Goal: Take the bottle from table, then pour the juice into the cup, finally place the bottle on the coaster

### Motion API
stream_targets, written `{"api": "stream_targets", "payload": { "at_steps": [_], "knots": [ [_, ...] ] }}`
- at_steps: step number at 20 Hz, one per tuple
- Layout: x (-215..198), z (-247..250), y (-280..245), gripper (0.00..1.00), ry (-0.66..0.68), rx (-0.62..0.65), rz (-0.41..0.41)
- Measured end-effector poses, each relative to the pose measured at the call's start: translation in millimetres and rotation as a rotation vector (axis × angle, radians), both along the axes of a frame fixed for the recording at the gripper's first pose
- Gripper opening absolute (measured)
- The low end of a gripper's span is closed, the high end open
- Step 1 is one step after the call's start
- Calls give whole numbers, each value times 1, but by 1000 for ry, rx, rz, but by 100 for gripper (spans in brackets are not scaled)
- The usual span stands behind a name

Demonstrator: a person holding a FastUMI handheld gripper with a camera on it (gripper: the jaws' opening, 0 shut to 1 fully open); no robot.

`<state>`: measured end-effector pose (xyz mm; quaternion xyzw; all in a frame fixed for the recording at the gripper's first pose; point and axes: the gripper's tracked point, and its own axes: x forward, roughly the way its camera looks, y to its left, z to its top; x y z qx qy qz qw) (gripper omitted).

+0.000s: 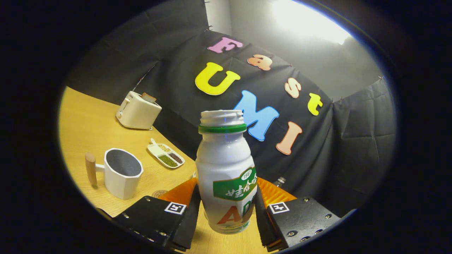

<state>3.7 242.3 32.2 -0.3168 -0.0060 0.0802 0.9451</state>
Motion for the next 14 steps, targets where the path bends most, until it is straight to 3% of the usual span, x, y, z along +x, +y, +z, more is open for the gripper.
{"api": "stream_targets", "payload": {
  "at_steps": [14],
  "knots": [
    [18, -16, 19, 70, -51, -445, -37]
  ]
}}
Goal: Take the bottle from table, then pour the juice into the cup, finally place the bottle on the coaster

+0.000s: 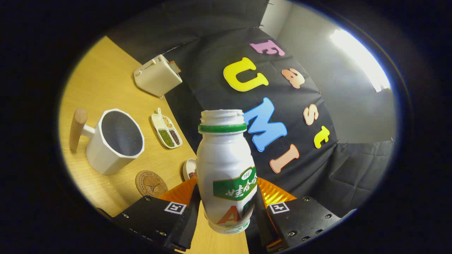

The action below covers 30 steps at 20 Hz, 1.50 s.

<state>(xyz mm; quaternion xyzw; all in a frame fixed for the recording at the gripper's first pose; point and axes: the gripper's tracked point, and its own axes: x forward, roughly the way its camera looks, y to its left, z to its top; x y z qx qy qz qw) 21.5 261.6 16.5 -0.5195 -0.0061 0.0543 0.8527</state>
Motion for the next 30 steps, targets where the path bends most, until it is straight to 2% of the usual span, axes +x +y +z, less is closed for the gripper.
{"api": "stream_targets", "payload": {
  "at_steps": [5, 13, 30],
  "knots": [
    [2, 0, 9, 70, -42, -146, 2],
    [4, -5, 13, 70, -75, -302, -5],
    [6, -6, 17, 70, -97, -421, -2]
  ]
}}
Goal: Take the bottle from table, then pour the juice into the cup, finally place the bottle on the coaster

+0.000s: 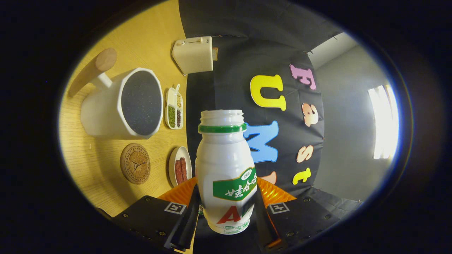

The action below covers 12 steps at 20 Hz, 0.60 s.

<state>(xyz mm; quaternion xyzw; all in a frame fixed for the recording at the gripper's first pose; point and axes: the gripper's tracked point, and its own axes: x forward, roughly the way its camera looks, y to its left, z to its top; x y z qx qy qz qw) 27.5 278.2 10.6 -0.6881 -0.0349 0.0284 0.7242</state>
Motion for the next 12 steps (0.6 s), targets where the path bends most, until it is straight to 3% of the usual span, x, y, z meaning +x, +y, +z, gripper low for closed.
{"api": "stream_targets", "payload": {
  "at_steps": [12],
  "knots": [
    [4, 3, 1, 70, -25, -79, 2]
  ]
}}
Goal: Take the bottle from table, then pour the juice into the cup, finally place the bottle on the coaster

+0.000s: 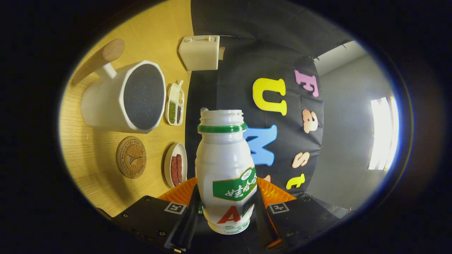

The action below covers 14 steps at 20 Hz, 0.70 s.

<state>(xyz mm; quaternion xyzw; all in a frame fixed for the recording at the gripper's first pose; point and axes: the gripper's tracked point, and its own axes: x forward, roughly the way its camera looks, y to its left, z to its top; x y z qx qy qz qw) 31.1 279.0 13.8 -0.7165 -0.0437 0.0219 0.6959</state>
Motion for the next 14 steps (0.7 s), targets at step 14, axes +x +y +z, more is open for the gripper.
{"api": "stream_targets", "payload": {
  "at_steps": [14],
  "knots": [
    [0, 4, 1, 70, -22, -31, 14]
  ]
}}
